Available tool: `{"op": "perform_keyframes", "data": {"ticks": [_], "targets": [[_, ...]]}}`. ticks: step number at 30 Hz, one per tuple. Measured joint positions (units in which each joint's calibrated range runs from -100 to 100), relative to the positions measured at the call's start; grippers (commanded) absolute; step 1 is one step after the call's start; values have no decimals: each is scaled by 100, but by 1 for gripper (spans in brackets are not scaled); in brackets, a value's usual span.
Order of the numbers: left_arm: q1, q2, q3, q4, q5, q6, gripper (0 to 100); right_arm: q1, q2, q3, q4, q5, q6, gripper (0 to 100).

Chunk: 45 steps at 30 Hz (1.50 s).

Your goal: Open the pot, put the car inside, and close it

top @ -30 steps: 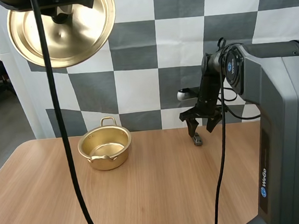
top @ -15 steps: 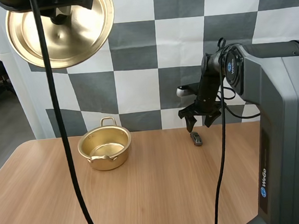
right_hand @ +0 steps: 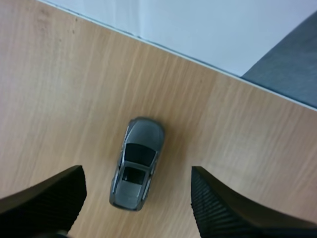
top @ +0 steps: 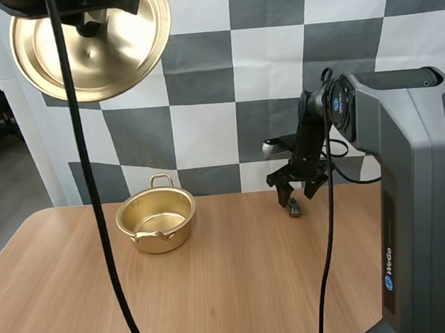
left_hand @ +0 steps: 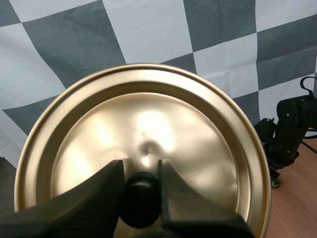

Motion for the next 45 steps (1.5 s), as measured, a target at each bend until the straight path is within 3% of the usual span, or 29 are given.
{"op": "perform_keyframes", "data": {"ticks": [17,33,34,37,45], "targets": [[0,0,0,49,0,0,0,0,178,0,0,-592,-95,100],[0,0,0,176,0,0,0,0,638,0,137,-466,-251,100],[0,0,0,176,0,0,0,0,638,0,171,-432,-318,79],[0,12,0,176,0,0,0,-6,652,0,289,-388,-422,0],[0,12,0,191,0,0,0,-6,533,15,671,218,-555,0]]}}
